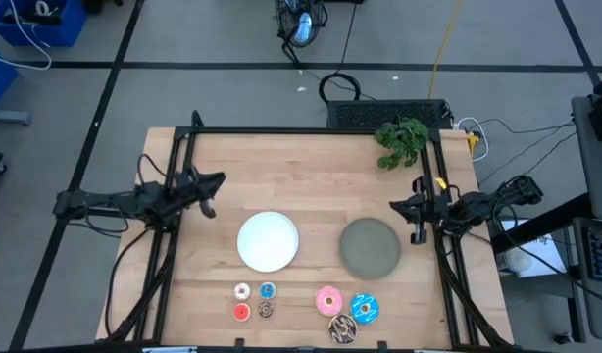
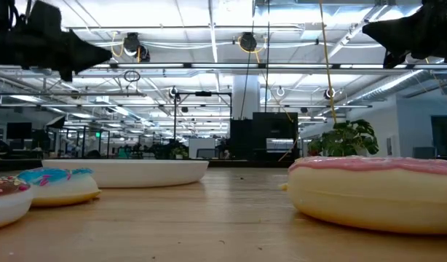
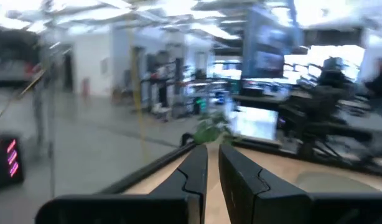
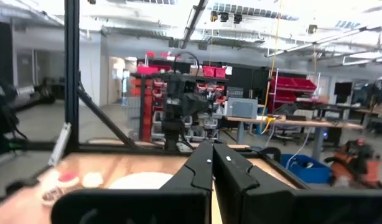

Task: Pick & Place donuts
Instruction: Put the small orange doughnut on the white plate

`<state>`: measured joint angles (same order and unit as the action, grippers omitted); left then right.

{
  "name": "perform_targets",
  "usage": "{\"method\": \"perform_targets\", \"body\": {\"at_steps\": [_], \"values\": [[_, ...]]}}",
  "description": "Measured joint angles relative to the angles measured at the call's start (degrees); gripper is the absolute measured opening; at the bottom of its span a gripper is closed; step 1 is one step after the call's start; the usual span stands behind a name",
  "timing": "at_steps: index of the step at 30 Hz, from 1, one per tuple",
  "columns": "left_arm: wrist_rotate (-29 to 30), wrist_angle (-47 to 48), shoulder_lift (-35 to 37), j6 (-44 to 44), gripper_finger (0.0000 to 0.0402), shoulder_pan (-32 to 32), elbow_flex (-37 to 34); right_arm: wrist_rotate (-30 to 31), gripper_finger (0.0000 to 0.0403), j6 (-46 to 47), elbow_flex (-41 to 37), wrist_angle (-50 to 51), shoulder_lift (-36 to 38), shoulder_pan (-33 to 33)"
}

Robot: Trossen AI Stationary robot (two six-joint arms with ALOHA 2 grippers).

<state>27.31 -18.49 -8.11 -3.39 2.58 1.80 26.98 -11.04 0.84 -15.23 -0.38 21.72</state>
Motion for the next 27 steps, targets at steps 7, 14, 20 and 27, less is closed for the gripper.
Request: {"method": "perform_targets", "body": {"at_steps": [7, 14, 20, 27], "values": [[2.40, 9.72, -14.49, -7.05, 0.0044, 6.09, 18.03, 0.03, 0.0000, -10.77, 0.00, 2.89, -0.04, 0.01], [13.11, 42.96, -37.18, 7.75, 0.0045, 12.31, 44.41, 0.05, 0.0000, -18.59, 0.00, 3.12, -0.04, 0.00], [14.51, 66.59, -53.84, 33.38, 0.0046, 18.11, 60.16, 0.05, 0.0000, -19.05, -0.03, 3.07, -0.04, 0.01], [10.60, 76.39, -70.43, 39.59, 0.0104, 26.32, 68.30, 0.03, 0.0000, -20.28, -0.04, 0.15, -0.04, 0.00]]}}
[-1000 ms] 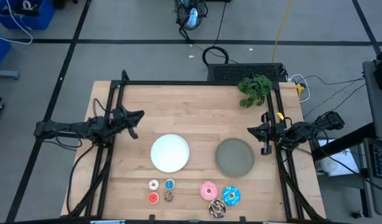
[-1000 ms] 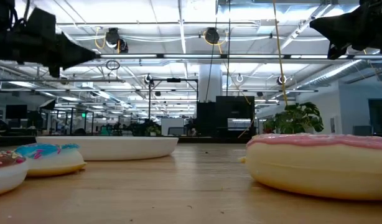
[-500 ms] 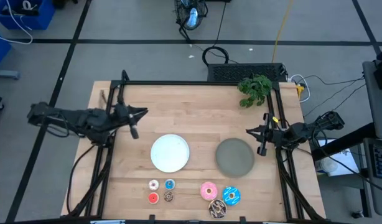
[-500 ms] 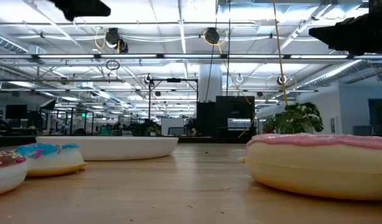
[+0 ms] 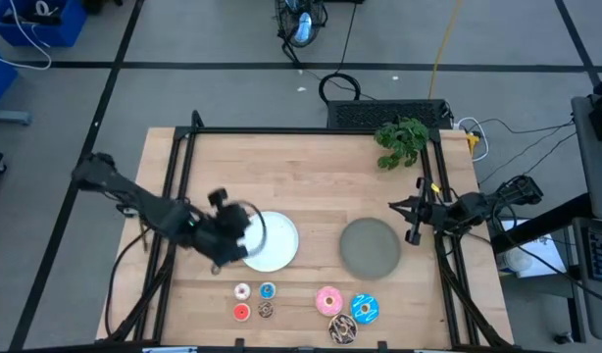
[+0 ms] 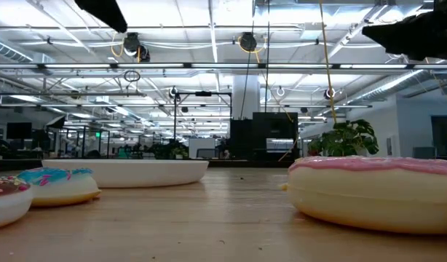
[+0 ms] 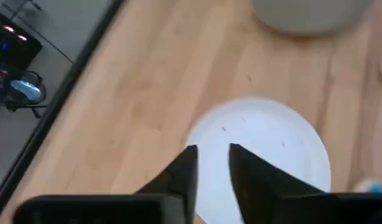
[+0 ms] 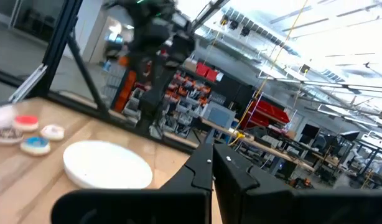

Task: Pick & Place donuts
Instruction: Put the small orange doughnut on the white plate

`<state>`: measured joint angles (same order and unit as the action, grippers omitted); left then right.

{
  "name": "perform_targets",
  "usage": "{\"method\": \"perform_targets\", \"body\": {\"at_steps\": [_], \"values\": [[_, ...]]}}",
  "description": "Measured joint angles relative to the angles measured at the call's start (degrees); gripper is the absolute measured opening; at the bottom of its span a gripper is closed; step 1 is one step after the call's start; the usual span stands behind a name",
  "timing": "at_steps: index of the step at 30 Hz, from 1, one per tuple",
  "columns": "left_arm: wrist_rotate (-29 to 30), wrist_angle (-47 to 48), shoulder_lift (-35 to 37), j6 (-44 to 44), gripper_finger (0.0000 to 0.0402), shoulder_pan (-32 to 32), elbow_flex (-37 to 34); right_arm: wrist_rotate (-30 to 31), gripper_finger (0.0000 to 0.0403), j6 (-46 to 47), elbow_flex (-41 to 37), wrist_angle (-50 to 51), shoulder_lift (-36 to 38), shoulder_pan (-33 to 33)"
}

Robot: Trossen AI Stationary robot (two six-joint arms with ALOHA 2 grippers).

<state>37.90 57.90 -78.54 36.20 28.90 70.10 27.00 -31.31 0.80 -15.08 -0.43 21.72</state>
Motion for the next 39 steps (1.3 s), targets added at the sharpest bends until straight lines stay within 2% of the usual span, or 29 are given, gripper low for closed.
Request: {"method": "perform_targets", "body": {"at_steps": [4, 7, 12, 18, 26, 30, 36, 39], "values": [[-4.59, 1.06, -7.74, 1.73, 0.0172, 3.25, 3.30, 0.00, 0.0000, 0.03, 0.00, -2.89, 0.00, 0.02], [-8.97, 6.65, -11.81, 7.22, 0.0217, 4.97, 6.40, 0.00, 0.0000, 0.40, 0.00, -3.71, 0.00, 0.02], [-17.49, 12.36, -14.48, 16.35, 0.0260, 7.27, 8.58, 0.00, 0.0000, 2.92, 0.00, -3.85, -0.01, 0.02], [-23.01, 12.47, -16.05, 23.74, 0.0263, 10.21, 7.67, -0.02, 0.0000, 8.20, 0.00, -7.43, 0.00, 0.00], [-24.80, 9.48, -20.33, 19.51, 0.0250, 12.86, 7.67, -0.02, 0.0000, 11.89, 0.02, -5.03, 0.00, 0.01], [-28.93, 8.10, -23.05, 23.52, 0.0246, 12.64, 7.83, -0.02, 0.0000, 13.07, 0.02, -4.99, 0.00, 0.00], [-30.65, 5.99, -27.49, 11.99, 0.0254, 14.84, 9.16, -0.03, 0.0000, 13.41, 0.07, -4.77, -0.03, 0.01], [-30.73, 4.26, -28.65, 10.12, 0.0262, 15.01, 9.29, -0.03, 0.0000, 14.20, 0.07, -4.77, -0.04, 0.02]]}}
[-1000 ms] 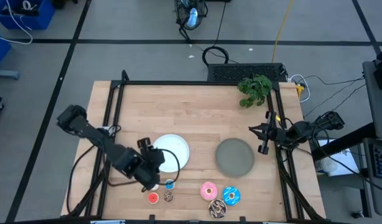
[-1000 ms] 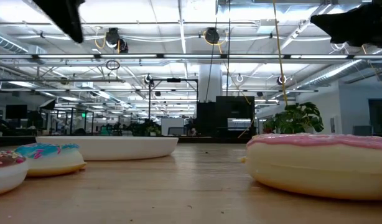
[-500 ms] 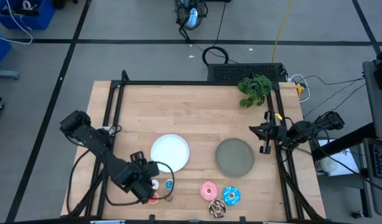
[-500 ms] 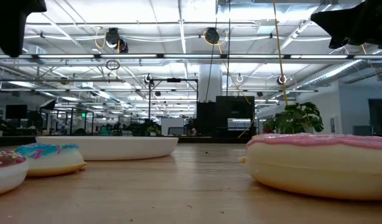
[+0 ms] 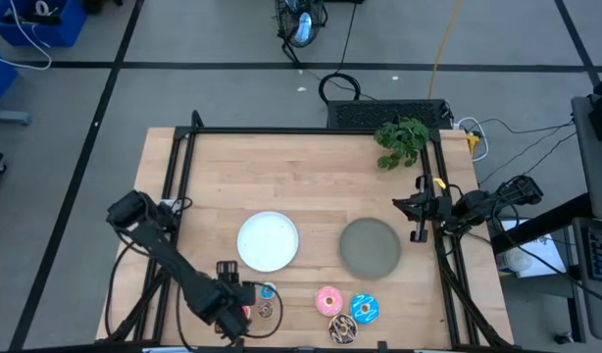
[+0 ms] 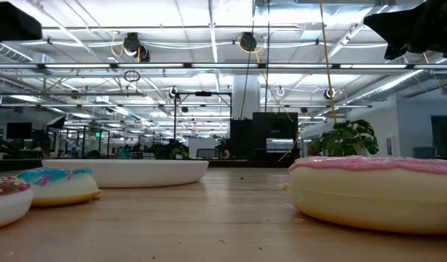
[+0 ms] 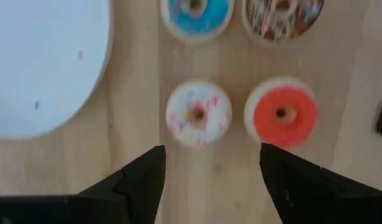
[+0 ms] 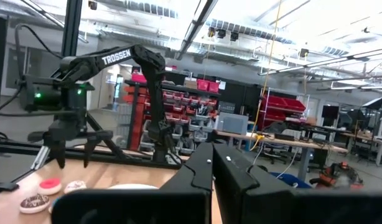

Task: Pick & Place donuts
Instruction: Put the small orange doughnut on the white plate

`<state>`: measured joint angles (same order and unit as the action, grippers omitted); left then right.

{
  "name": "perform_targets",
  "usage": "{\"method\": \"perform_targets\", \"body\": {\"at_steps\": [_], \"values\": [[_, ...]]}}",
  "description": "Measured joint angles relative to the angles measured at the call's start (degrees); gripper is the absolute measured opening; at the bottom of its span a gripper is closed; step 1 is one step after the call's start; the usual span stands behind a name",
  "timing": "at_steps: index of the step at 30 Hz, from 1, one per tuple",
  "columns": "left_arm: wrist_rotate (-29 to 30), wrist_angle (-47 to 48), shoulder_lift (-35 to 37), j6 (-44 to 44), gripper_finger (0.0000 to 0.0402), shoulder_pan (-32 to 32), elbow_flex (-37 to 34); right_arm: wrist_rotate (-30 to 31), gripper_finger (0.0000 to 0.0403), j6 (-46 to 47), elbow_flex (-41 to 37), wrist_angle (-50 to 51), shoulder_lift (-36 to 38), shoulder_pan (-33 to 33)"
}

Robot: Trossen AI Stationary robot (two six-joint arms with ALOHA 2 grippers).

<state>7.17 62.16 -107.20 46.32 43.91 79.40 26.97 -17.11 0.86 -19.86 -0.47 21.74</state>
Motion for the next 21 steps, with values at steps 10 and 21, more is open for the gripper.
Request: {"method": "perform_targets", "body": {"at_steps": [10, 21], "values": [[-1.61, -9.50, -0.50, -8.29, 0.0258, -0.26, 1.08, -0.16, 0.0000, 1.67, 0.00, 1.24, -0.04, 0.00], [0.75, -11.04, -1.42, -26.32, 0.0258, 1.71, 2.70, -0.16, 0.0000, 3.11, -0.02, 1.73, -0.27, 0.00]]}}
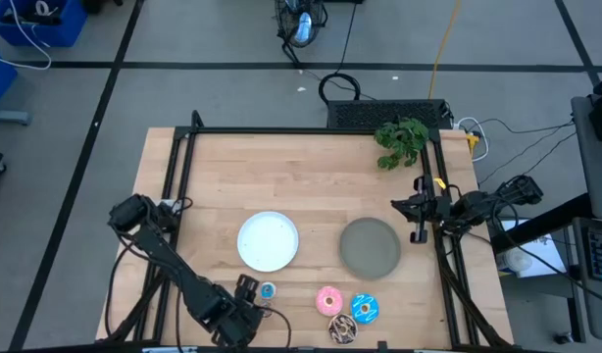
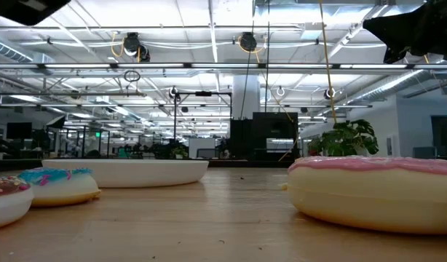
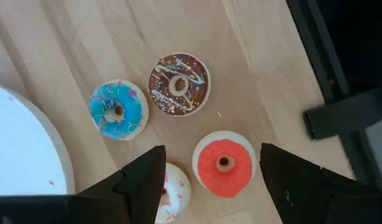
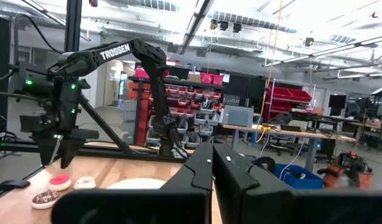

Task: Pick & Place donuts
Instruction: Put the small orange doughnut on the white plate

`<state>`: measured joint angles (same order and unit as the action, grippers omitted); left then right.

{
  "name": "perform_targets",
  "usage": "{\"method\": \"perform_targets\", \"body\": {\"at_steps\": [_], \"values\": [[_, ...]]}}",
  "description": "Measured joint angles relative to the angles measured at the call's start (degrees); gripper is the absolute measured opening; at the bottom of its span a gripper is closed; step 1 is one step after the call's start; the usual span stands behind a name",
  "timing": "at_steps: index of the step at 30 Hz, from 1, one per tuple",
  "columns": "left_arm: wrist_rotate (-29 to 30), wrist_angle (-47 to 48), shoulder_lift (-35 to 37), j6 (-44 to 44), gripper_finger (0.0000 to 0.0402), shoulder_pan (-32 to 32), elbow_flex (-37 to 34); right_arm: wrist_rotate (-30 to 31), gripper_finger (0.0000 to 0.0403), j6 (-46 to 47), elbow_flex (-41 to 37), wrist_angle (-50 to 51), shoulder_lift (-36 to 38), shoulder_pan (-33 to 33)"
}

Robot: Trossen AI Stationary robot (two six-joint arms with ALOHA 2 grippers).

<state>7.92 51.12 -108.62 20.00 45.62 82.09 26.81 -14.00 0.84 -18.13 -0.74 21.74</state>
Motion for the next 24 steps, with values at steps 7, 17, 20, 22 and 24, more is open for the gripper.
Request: {"method": "perform_targets", "body": {"at_steps": [7, 17, 20, 22, 24], "values": [[0.24, -0.30, -0.03, -4.00, 0.0257, 0.66, -0.01, 0.02, 0.0000, -0.13, 0.00, -0.12, 0.01, 0.00], [-2.35, -0.62, -3.82, -7.03, 0.0257, 0.90, -0.05, 0.13, 0.0000, -0.57, 0.00, -0.24, 0.01, 0.00], [-2.43, -0.44, -3.90, -6.88, 0.0257, 1.09, -0.05, 0.15, 0.0000, -0.37, 0.00, -0.46, 0.01, 0.00], [-2.28, 0.04, -3.93, -7.15, 0.0257, 1.35, -0.05, 0.15, 0.0000, -0.37, 0.00, -0.46, 0.01, 0.00], [-1.99, 0.22, -3.93, -7.83, 0.0257, 1.53, -0.05, 0.15, 0.0000, -0.37, 0.00, -0.46, 0.01, 0.00]]}}
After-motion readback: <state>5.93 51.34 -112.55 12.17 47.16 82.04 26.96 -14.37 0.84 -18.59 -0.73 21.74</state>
